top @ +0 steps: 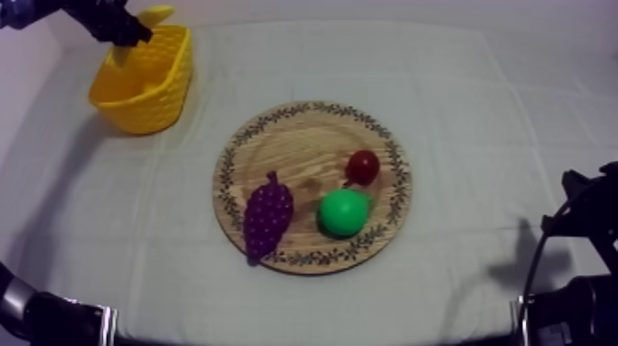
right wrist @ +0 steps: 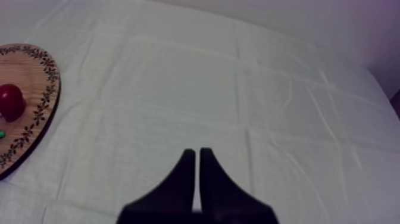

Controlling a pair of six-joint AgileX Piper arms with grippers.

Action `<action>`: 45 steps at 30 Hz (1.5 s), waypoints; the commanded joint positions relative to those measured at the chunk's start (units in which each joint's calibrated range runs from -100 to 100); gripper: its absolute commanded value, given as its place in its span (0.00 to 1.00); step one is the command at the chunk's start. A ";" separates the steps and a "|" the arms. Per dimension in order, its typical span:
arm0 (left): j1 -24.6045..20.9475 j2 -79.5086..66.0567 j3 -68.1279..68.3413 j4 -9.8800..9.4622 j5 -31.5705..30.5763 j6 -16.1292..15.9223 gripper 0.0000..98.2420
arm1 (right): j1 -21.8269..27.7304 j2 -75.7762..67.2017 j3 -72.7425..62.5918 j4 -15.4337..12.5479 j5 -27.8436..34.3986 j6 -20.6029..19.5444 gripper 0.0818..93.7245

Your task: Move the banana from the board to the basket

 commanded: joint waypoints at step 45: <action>-2.33 -6.39 23.09 16.68 -26.91 -11.54 0.06 | 0.03 -0.05 0.05 0.01 -0.01 0.00 0.00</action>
